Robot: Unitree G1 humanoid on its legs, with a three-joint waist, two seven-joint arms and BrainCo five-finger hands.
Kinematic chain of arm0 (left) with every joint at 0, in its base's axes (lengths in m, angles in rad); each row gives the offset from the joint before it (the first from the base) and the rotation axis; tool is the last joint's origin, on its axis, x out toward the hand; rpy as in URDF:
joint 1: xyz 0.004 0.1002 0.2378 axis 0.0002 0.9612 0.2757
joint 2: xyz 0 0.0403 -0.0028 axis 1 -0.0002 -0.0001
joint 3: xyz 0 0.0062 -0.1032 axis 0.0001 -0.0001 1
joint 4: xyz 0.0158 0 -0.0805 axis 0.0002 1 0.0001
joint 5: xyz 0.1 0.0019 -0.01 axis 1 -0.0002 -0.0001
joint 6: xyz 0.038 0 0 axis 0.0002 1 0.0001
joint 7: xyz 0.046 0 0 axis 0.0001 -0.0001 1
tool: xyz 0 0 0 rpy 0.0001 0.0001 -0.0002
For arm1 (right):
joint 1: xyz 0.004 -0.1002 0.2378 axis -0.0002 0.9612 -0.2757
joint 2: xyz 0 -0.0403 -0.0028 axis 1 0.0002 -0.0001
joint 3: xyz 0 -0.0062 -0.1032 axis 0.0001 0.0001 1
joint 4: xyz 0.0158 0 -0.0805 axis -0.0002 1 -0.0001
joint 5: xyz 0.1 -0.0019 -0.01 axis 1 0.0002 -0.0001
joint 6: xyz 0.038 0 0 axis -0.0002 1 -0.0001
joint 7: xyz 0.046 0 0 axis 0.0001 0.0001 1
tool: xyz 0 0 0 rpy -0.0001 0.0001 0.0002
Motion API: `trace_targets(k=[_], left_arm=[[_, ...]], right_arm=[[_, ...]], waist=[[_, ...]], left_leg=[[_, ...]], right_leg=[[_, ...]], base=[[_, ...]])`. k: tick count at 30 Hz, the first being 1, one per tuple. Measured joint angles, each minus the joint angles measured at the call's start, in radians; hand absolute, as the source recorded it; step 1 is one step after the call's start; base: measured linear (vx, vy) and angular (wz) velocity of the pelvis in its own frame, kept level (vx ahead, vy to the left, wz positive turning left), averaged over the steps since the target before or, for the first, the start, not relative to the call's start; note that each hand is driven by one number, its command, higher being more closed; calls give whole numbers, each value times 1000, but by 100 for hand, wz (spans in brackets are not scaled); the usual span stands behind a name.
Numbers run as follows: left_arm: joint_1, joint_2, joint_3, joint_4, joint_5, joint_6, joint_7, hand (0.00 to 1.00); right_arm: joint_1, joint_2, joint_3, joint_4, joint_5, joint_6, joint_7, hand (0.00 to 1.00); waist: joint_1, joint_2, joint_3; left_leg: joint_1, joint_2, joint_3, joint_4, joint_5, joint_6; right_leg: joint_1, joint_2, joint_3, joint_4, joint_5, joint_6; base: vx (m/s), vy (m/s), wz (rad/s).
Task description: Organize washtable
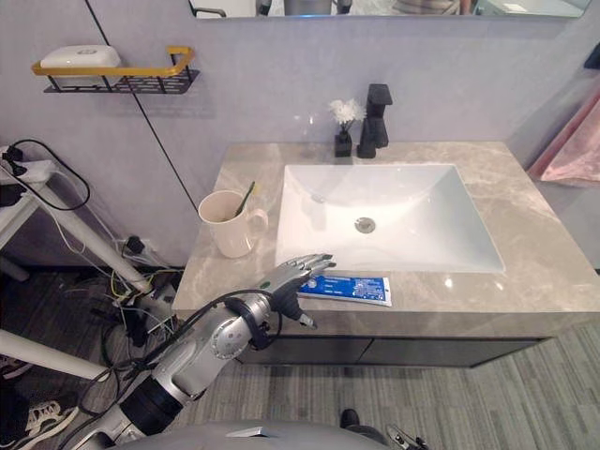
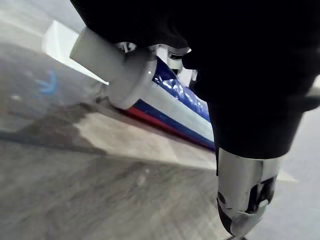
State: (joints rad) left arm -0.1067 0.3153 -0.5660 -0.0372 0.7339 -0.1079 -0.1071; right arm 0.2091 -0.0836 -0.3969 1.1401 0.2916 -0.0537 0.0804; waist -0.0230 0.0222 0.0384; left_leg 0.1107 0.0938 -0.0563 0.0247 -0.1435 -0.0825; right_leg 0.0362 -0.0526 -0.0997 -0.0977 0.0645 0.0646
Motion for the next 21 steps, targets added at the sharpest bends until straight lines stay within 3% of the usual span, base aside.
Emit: trace_targets(k=[4, 5, 21], left_arm=[[-1, 1, 22, 22, 0, 8, 10, 0], [-1, 1, 22, 39, 0, 11, 11, 100], [-2, 7, 19, 42, -1, -11, 35, 100]], right_arm=[[0, 1, -3, 1, 0, 0, 0, 0], [0, 2, -5, 1, 0, 0, 0, 0], [0, 4, -11, 1, 0, 0, -2, 0]], waist=[[-2, -2, 3], [-3, -1, 3], [-9, 0, 5]], left_leg=[[0, 0, 2, -2, 0, 0], [0, 0, 3, -3, 0, 0], [-1, 0, 8, -10, 0, 0]], right_leg=[[-1, 0, 2, 0, 0, 0], [-2, 0, 2, 0, 0, 0], [-8, 0, 5, -1, 0, 0]], base=[[0, 0, 0], [0, 0, 0], [0, 0, 0]])
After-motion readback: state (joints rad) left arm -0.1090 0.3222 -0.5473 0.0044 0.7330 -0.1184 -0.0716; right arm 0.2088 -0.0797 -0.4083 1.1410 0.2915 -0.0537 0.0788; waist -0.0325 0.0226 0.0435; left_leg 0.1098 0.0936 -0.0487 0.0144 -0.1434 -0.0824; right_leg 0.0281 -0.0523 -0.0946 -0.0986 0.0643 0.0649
